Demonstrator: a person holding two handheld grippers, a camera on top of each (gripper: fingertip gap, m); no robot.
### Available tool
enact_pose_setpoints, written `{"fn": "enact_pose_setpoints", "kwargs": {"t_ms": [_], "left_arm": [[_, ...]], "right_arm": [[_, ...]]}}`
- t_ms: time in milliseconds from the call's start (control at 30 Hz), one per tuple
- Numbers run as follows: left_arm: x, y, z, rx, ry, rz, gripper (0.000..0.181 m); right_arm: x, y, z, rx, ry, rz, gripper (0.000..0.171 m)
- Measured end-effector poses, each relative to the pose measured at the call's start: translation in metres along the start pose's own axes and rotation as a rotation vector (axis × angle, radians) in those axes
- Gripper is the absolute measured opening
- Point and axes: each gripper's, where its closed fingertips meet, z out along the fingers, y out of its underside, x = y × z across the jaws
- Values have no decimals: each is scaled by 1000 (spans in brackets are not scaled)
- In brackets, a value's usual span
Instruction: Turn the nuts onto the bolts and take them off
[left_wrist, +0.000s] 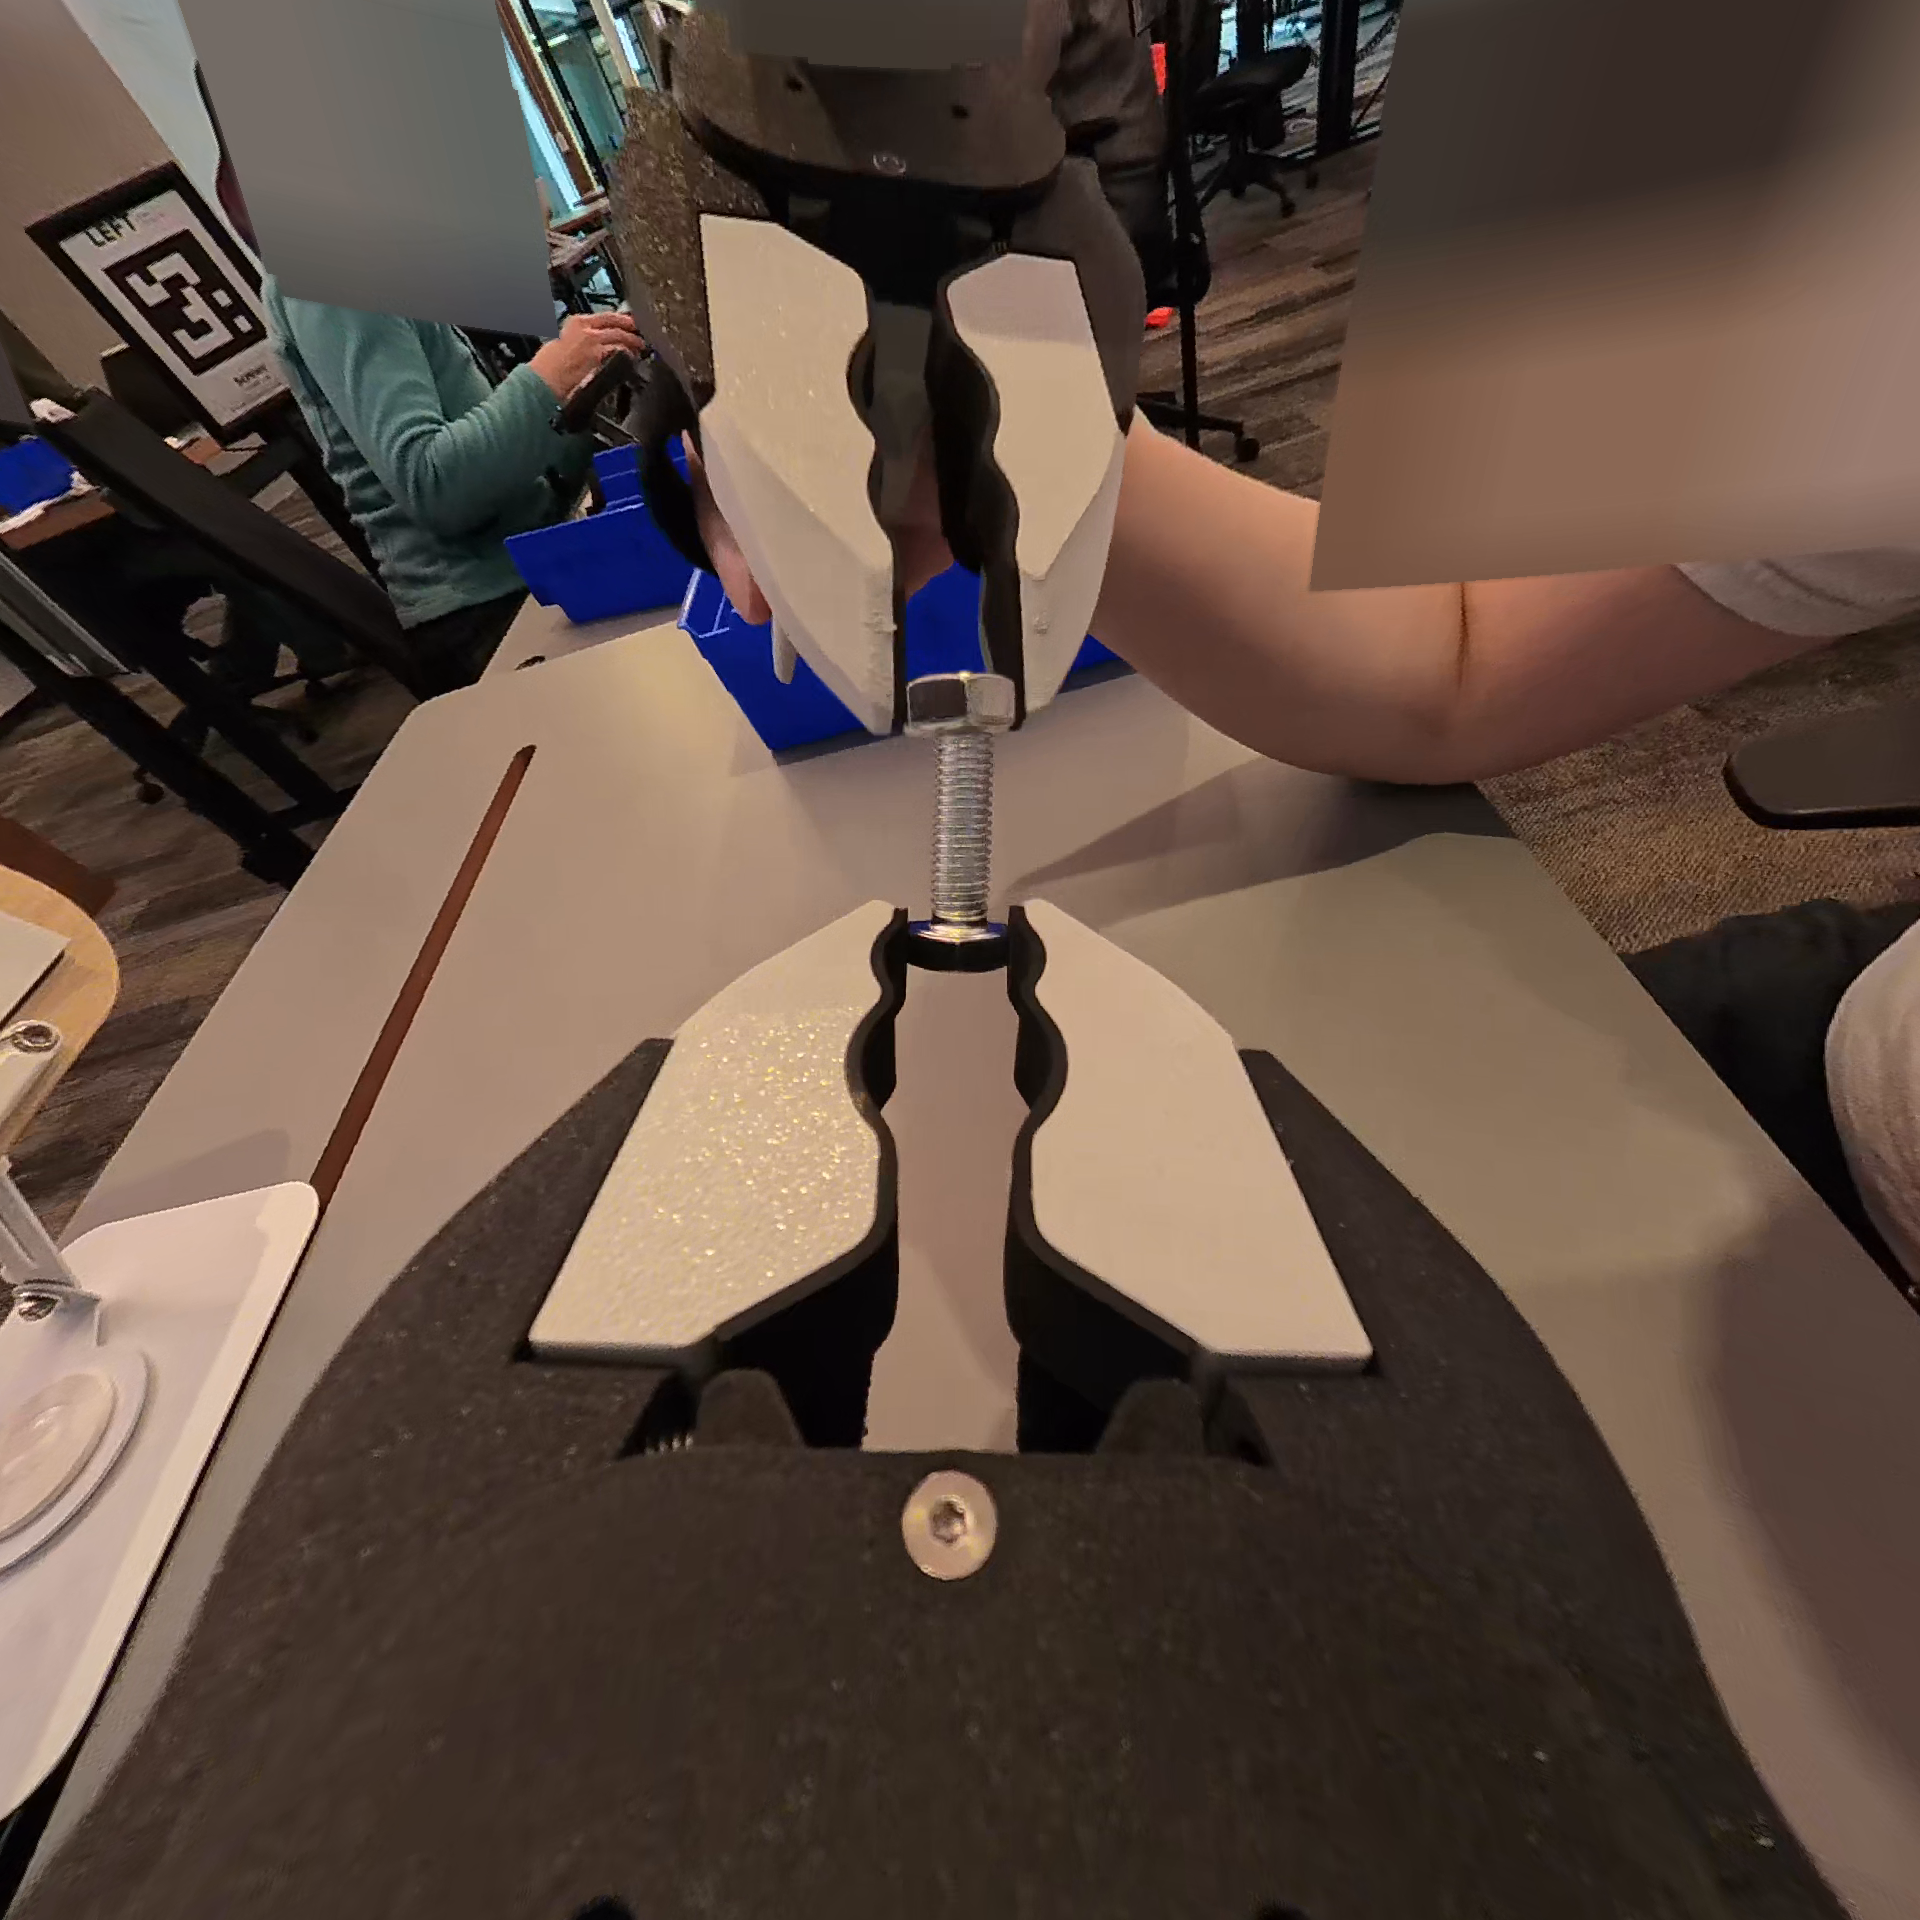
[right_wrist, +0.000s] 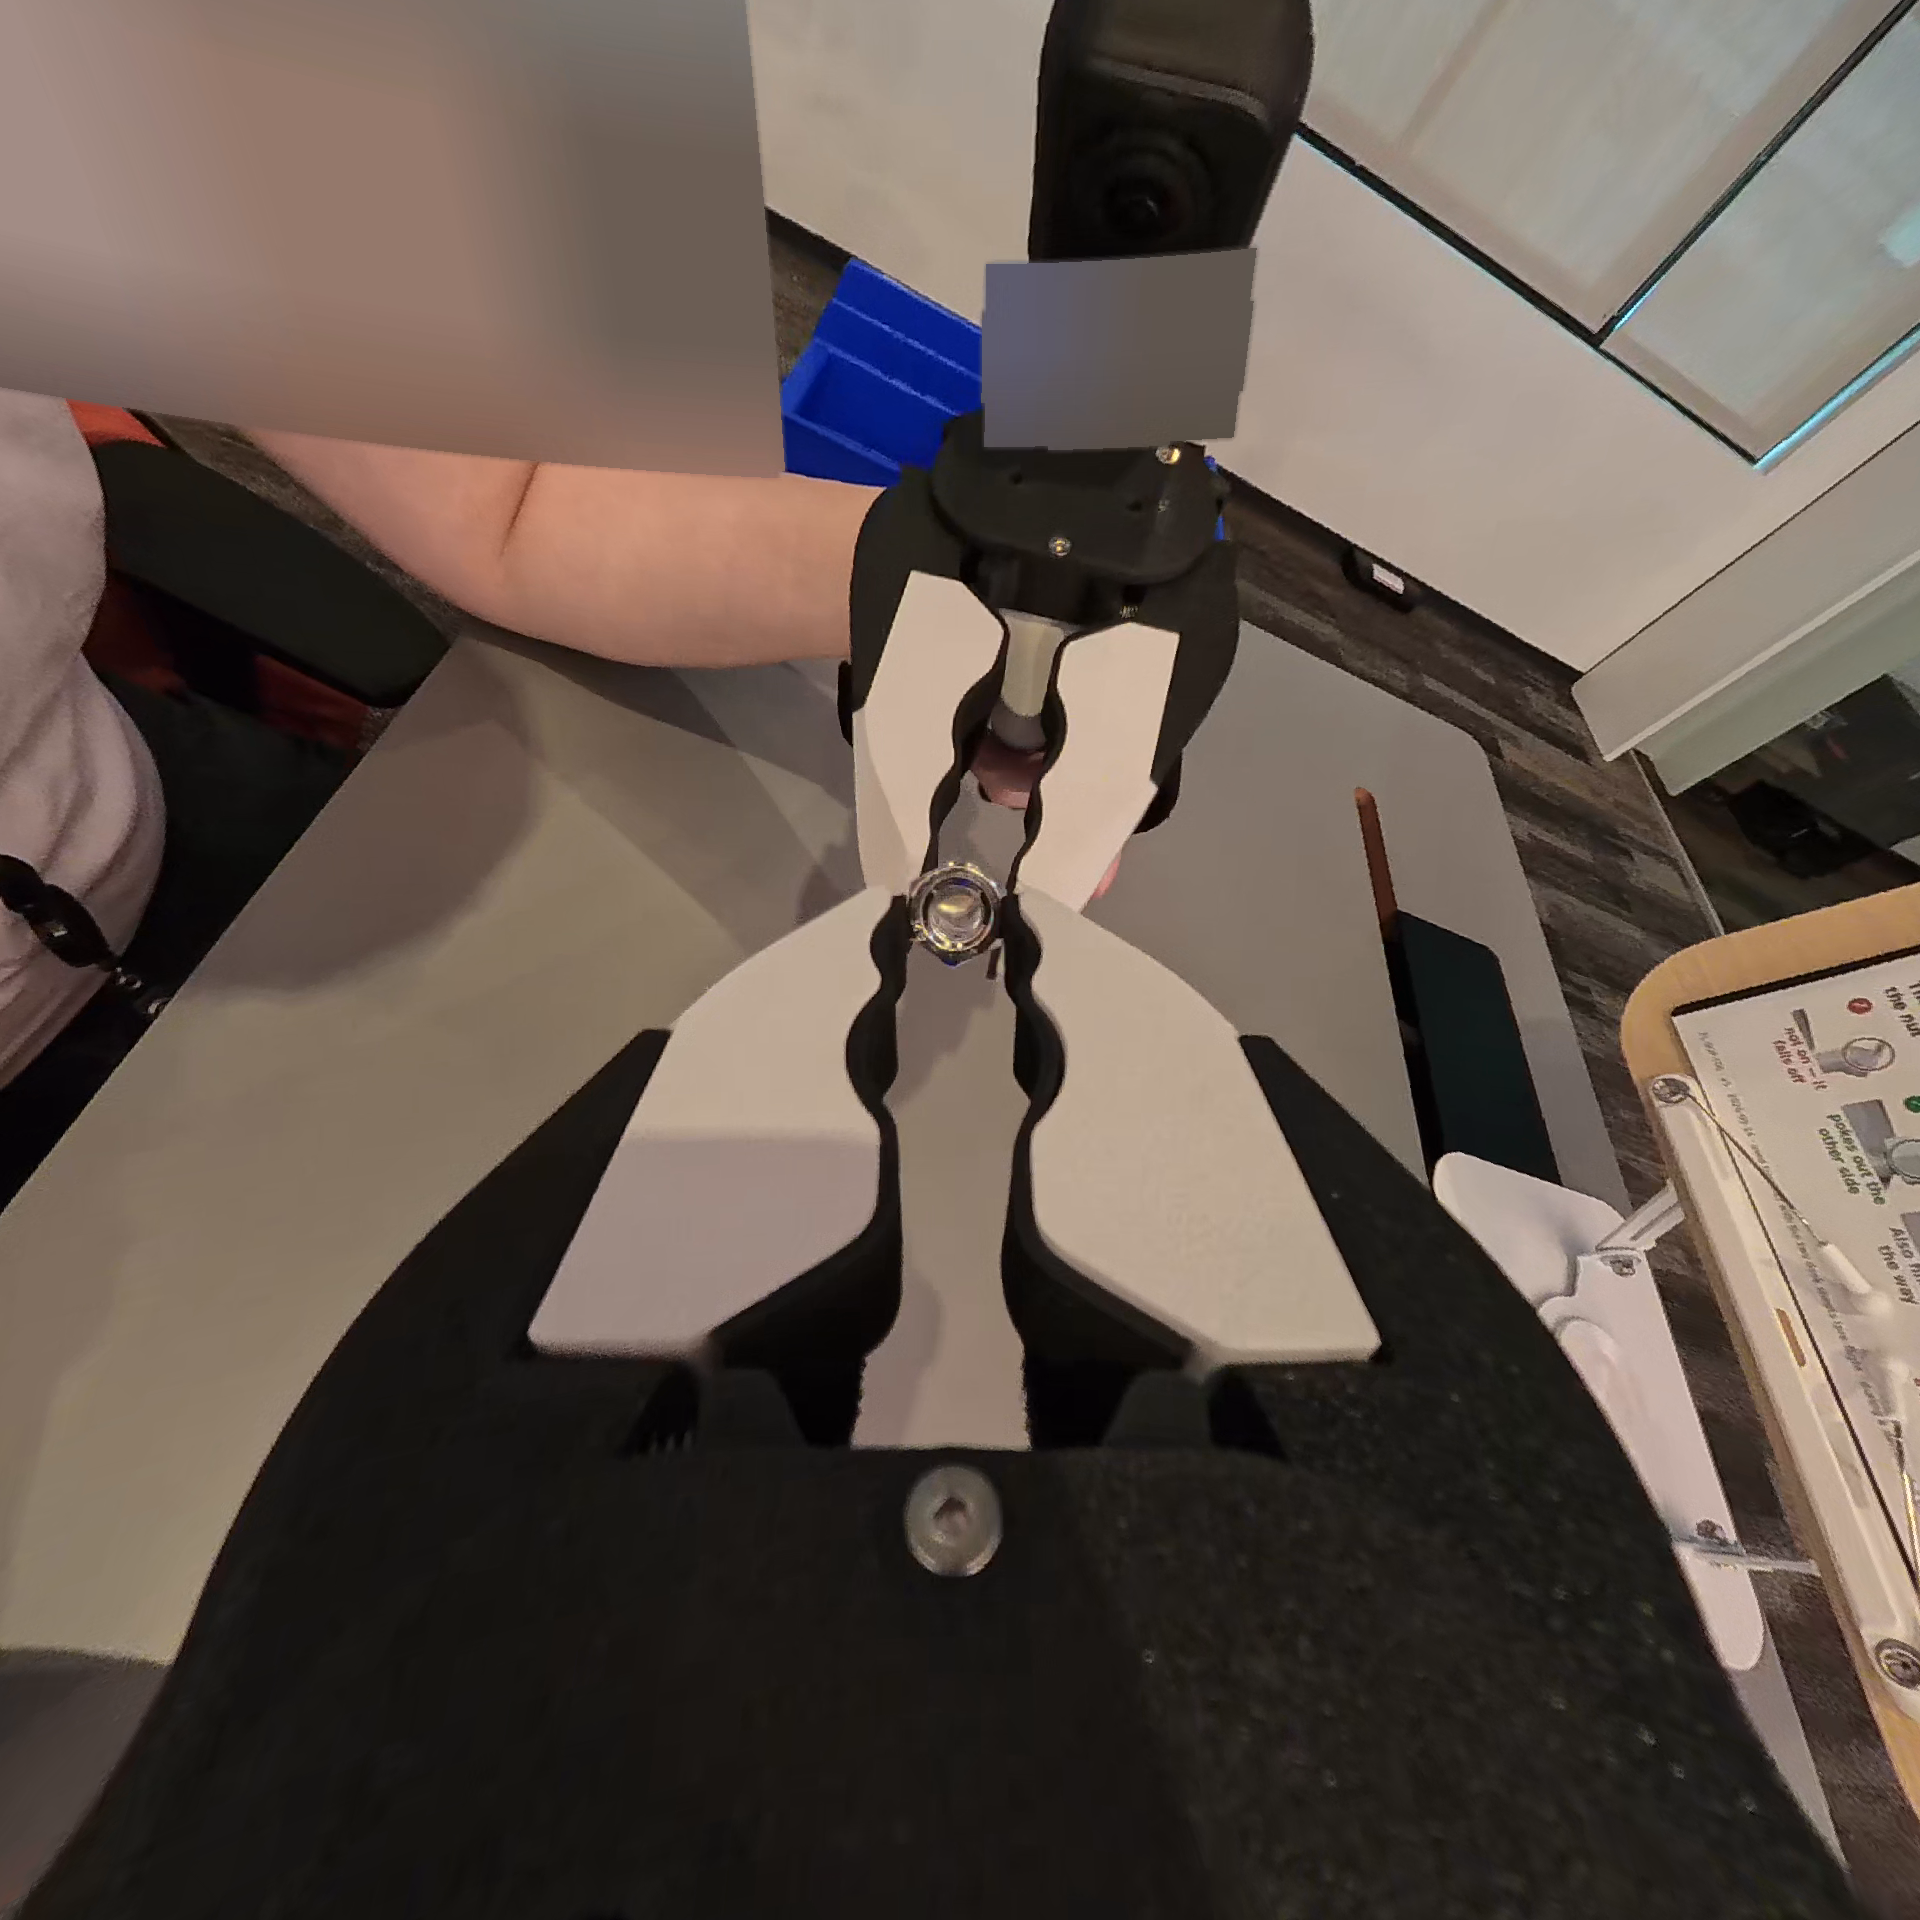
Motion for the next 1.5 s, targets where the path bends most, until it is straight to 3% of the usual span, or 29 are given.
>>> {"fn": "enact_pose_setpoints", "kwargs": {"t_ms": [567, 1100, 1300, 1500], "left_arm": [[8, 6, 4, -51, 33, 8, 18], [-51, 7, -20, -62, -287, -79, 18], [-39, -4, -22, 21, -199, -79, 18], [-5, -24, -21, 135, -6, -39, 18]], "right_arm": [[-9, 4, 5, -133, 32, -77, 17], [56, 3, 15, -80, 341, 290, 17], [46, -9, 13, 1, 256, 272, 17], [14, -34, 9, 138, 82, 116, 17]]}}
